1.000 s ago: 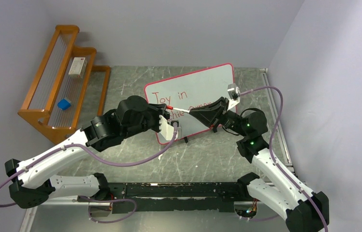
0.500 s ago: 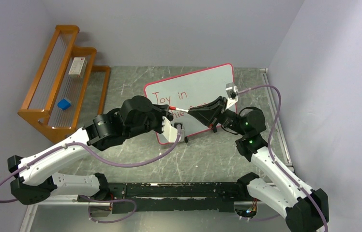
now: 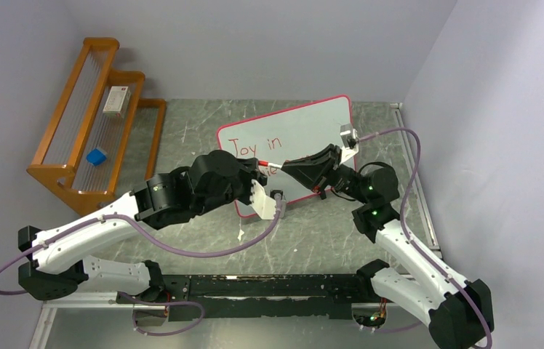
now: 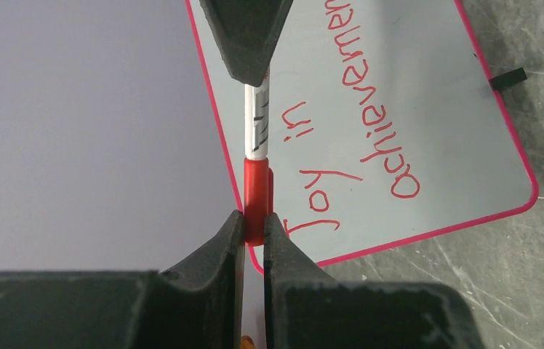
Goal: Write a sentence on the whiteboard
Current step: Close the whiteboard marker at the center of the board.
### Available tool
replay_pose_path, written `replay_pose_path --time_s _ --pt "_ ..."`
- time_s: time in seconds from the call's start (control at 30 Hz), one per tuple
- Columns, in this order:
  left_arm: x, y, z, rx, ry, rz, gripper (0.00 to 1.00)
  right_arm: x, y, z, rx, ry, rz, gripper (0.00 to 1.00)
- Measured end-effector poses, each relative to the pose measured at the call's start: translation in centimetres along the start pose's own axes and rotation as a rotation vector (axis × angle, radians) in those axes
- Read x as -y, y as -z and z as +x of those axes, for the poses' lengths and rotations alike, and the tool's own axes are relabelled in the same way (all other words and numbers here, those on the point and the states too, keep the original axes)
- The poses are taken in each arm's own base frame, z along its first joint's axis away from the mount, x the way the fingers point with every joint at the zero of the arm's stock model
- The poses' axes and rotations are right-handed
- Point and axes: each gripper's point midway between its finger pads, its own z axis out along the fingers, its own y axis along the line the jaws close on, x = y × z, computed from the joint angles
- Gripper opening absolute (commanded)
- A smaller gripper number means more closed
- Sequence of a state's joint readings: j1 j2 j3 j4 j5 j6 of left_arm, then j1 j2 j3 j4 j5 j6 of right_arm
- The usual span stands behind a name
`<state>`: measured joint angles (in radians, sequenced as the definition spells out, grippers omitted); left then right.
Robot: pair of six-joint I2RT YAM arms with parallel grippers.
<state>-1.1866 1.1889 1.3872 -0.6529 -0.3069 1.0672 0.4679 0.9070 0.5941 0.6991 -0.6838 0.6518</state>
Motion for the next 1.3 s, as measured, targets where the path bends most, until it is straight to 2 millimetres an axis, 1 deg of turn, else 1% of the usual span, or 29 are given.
replay_pose_path --time_s 0.03,0.07,0.17,0.23,0.3,0.4,0.5,0.6,0.63,0.67,0.7,0.8,0.9,1.0,1.07,1.2,1.3 --pt "-0.1 0.0 0.0 -0.002 -0.001 -0.002 0.05 0.0 0.0 -0.1 0.005 0.0 -0.001 0.0" --pt "-0.1 0.1 -0.1 -0.003 -0.002 -0.004 0.08 0.0 0.0 -0.1 0.011 0.0 -0.002 0.0" --pt "-0.2 0.1 -0.2 -0.007 -0.003 -0.01 0.21 -0.1 0.2 0.0 0.027 -0.002 -0.001 0.0" --pt "-0.2 0.1 -0.2 -0.006 -0.002 -0.016 0.35 0.0 0.4 0.1 0.045 0.001 0.004 0.0" --pt "-0.3 0.0 -0.4 -0.004 0.005 -0.027 0.45 0.2 0.6 0.2 0.062 0.004 0.013 0.0" --pt "-0.5 0.0 -0.6 0.004 0.039 -0.053 0.54 1.0 1.0 0.8 0.08 0.0 0.042 0.0" --pt "-1.3 0.3 -0.7 0.01 0.098 -0.095 0.64 1.5 1.3 1.1 0.1 0.004 0.062 0.0" --pt "-2.3 0.6 -0.7 0.012 0.211 -0.155 0.7 1.9 1.7 1.1 0.142 0.033 0.073 0.0" --pt "-2.6 0.7 -0.6 0.004 0.3 -0.19 0.71 2.0 1.9 1.0 0.16 0.048 0.078 0.0" --pt "-2.8 0.7 -0.6 0.001 0.334 -0.203 0.71 2.2 2.1 1.1 0.175 0.061 0.084 0.0" --pt "-3.0 0.6 -0.4 -0.012 0.41 -0.226 0.71 2.3 2.3 1.0 0.192 0.078 0.089 0.0" --pt "-3.4 -0.1 -0.4 -0.043 0.627 -0.284 0.72 2.8 2.5 0.7 0.229 0.12 0.102 0.0" --pt "-3.1 -1.3 -0.6 -0.066 0.832 -0.322 0.72 3.3 2.8 0.6 0.268 0.176 0.119 0.0" --pt "-2.6 -2.5 -0.2 -0.082 1.065 -0.35 0.68 3.6 3.3 0.6 0.301 0.235 0.136 0.0" --pt "-2.7 -3.1 0.3 -0.082 1.216 -0.378 0.67 3.8 3.5 0.4 0.321 0.281 0.145 0.0" --pt "-3.6 -3.1 1.1 -0.015 1.487 -0.456 0.65 3.9 3.7 0.1 0.359 0.354 0.152 0.0" --pt "-4.1 -2.8 0.7 0.077 1.663 -0.481 0.65 3.9 3.7 0.1 0.374 0.391 0.156 0.0"
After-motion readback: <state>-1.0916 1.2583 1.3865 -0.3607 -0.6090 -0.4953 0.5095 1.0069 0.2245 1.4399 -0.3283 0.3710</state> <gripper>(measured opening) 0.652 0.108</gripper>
